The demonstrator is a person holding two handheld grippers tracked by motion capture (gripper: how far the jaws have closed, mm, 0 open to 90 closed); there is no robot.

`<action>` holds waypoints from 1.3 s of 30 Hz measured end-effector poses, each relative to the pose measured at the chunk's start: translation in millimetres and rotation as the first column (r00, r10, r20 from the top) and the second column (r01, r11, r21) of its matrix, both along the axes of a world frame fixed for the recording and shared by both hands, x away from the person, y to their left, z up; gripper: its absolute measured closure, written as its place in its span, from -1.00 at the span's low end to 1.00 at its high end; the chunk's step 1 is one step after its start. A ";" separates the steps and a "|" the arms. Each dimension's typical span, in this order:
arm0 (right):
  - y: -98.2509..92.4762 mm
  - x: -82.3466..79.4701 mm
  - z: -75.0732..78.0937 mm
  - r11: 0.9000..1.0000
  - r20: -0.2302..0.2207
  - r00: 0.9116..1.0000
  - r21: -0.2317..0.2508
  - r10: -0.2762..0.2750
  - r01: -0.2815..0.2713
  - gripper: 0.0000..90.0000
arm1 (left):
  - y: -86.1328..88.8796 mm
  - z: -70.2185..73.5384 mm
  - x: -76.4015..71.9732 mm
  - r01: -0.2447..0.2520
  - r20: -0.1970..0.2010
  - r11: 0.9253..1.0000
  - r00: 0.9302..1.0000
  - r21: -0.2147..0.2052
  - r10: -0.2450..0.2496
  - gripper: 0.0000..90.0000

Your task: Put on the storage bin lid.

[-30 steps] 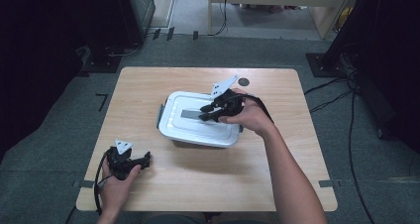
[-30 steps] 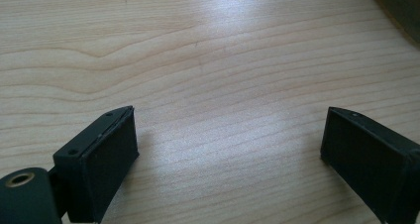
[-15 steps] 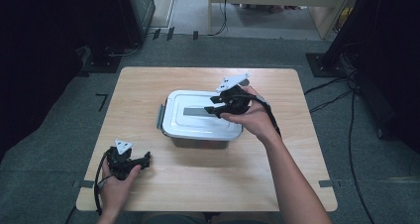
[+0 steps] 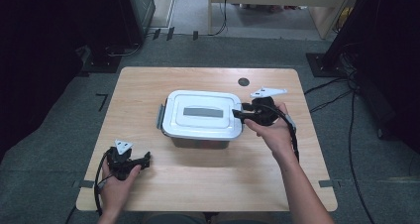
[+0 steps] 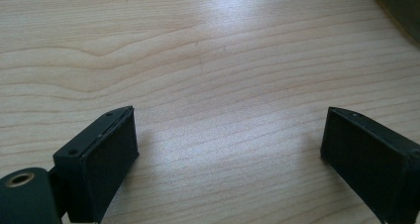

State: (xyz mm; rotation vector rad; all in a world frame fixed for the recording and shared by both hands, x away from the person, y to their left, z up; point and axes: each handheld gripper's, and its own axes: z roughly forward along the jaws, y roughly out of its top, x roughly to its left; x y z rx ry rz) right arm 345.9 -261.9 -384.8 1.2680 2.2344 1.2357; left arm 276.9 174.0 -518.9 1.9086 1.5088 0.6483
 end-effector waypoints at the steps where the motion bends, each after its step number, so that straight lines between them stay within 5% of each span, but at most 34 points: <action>1: -3.9 -0.9 -2.5 1.000 -0.004 1.000 0.017 -0.005 0.005 0.16 | -0.1 0.0 0.0 -0.001 0.001 1.000 1.000 -0.001 0.001 -0.84; 4: -9.1 -3.0 -9.9 0.996 -0.031 0.999 0.089 -0.009 0.012 0.15 | -0.3 0.0 -0.4 -0.003 -0.001 1.000 1.000 -0.002 0.003 -0.84; 13: 5.5 1.5 -22.7 0.992 -0.079 0.995 0.108 -0.058 0.066 0.14 | -0.3 0.0 -0.4 -0.003 0.000 1.000 1.000 -0.001 0.003 -0.84; 18: 14.9 2.1 -22.9 0.990 -0.052 0.993 0.082 -0.110 0.114 0.12 | -0.2 0.0 -0.9 0.000 -0.002 1.000 1.000 -0.001 0.000 -0.84; 28: 18.8 -1.5 -26.2 0.990 0.029 0.991 0.065 -0.130 0.128 0.20 | -0.1 0.0 -0.8 0.000 -0.001 1.000 1.000 0.000 0.000 -0.84; 39: -4.2 -19.3 -15.8 0.994 0.060 0.996 0.092 -0.068 0.062 -0.23 | 0.0 0.0 -0.8 0.000 0.000 1.000 1.000 0.001 0.001 -0.84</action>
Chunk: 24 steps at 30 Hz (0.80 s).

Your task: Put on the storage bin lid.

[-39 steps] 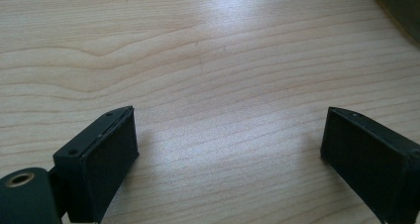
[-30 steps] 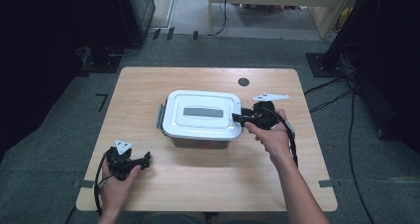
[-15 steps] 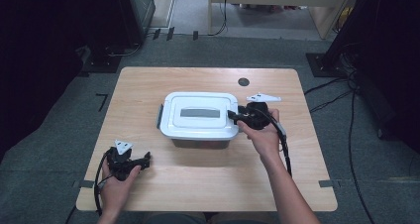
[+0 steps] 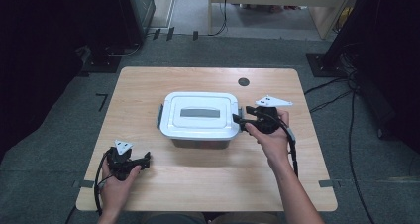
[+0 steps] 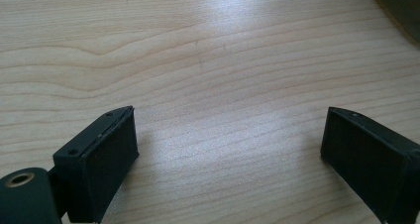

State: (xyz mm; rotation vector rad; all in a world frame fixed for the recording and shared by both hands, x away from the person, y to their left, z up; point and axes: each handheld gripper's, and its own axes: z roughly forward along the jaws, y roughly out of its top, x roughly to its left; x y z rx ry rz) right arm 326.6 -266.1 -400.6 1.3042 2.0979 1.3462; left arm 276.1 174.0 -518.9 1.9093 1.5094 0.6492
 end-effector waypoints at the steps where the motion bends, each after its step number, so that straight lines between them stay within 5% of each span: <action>1: -3.9 -2.0 1.3 1.000 0.008 1.000 0.004 0.003 -0.003 -0.28 | 0.0 0.0 -0.1 0.000 0.000 1.000 1.000 -0.001 0.000 -0.84; 6: -20.5 -13.4 -1.2 1.000 -0.002 1.000 -0.019 -0.008 0.008 -0.48 | -0.1 0.0 -0.2 -0.001 0.000 1.000 1.000 -0.002 0.001 -0.84; 20: -70.6 -54.5 -19.9 0.993 -0.007 0.994 -0.039 -0.113 0.112 -0.54 | 0.3 0.0 0.5 -0.002 -0.001 1.000 1.000 -0.003 0.002 -0.84; 24: -79.2 -66.1 -32.5 0.993 -0.015 0.995 -0.063 -0.101 0.100 -0.57 | 0.2 0.0 0.5 -0.003 -0.002 1.000 1.000 -0.003 0.003 -0.84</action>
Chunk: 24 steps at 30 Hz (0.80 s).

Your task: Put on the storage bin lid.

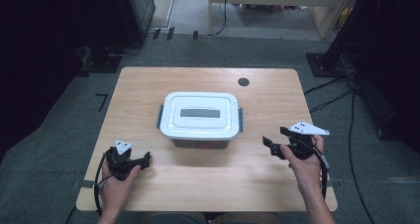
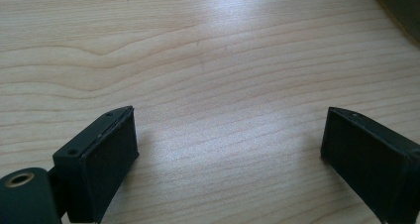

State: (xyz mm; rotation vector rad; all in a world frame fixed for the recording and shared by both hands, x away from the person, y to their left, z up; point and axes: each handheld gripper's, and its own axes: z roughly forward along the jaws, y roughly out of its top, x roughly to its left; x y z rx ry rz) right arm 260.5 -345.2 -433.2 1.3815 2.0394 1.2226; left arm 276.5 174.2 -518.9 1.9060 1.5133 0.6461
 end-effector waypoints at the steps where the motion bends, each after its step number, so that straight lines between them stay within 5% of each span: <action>1: 0.0 0.0 0.0 1.000 0.000 1.000 0.000 0.000 0.000 -0.57 | 0.0 0.0 0.0 0.000 0.000 1.000 1.000 0.000 0.000 -0.84; 12: -39.2 -35.1 -37.7 0.998 -0.041 0.998 -0.027 -0.054 0.053 -0.58 | 0.6 0.1 0.7 0.004 -0.001 1.000 1.000 0.002 -0.004 -0.84; 24: -67.6 -63.1 -76.4 0.991 -0.129 0.983 -0.048 -0.129 0.124 -0.58 | 0.6 0.1 0.8 0.003 0.000 1.000 1.000 0.002 -0.003 -0.84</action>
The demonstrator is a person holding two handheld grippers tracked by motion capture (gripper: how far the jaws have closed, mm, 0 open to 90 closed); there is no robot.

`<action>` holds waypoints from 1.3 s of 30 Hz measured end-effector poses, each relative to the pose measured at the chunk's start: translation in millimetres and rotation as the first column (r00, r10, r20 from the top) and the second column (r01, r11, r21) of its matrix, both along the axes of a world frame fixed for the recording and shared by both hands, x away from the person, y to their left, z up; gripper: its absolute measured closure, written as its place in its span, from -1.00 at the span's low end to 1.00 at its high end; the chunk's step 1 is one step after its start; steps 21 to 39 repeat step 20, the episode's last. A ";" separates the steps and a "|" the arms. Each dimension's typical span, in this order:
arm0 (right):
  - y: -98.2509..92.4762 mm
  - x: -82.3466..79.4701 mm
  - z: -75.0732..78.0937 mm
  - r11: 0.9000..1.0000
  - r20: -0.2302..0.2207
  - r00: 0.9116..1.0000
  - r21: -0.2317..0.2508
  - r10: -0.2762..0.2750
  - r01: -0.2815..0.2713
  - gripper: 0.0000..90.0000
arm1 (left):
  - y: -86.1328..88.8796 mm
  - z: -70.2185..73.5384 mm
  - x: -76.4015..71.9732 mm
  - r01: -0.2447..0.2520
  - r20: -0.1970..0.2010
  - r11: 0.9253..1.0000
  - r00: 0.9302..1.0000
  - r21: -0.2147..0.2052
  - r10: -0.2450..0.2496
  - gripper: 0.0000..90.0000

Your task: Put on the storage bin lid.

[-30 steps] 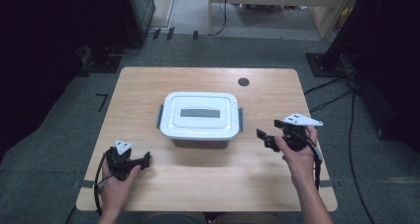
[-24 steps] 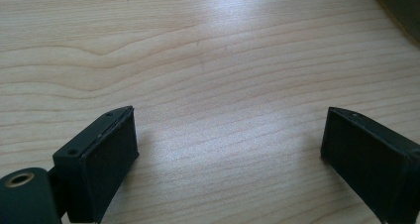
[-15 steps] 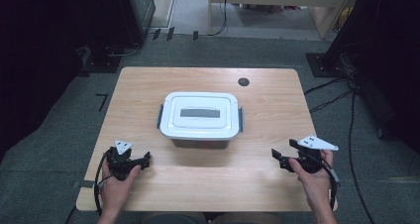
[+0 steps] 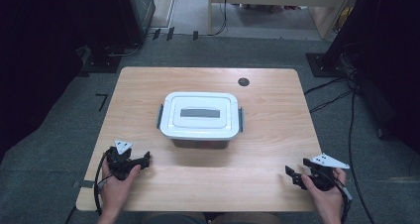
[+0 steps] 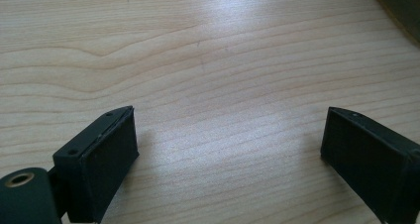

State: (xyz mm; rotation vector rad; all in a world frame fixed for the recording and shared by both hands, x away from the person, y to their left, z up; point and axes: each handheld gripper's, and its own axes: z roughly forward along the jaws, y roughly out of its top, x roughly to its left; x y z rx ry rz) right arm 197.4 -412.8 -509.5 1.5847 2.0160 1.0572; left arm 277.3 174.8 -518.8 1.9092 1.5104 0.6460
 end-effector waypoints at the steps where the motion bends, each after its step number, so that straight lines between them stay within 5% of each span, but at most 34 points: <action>1: -0.4 -1.7 -1.6 1.000 -0.009 1.000 -0.003 -0.002 0.002 -0.59 | 0.0 0.0 0.0 0.000 0.000 1.000 1.000 0.000 0.000 -0.84; 5: 2.0 -7.1 -8.6 0.998 -0.039 0.999 -0.068 0.004 -0.006 -0.62 | 0.0 0.0 0.0 0.000 0.000 1.000 1.000 0.000 0.000 -0.84; 12: 12.6 -11.4 -15.7 0.990 0.010 0.999 -0.133 -0.043 0.044 -0.75 | 0.2 -0.1 -0.2 0.001 0.000 1.000 1.000 0.000 -0.001 -0.84; 39: 13.6 -10.5 -15.9 0.991 0.008 1.000 -0.135 -0.019 0.020 -0.78 | 0.2 -0.1 -0.3 -0.001 0.000 1.000 1.000 0.000 0.001 -0.84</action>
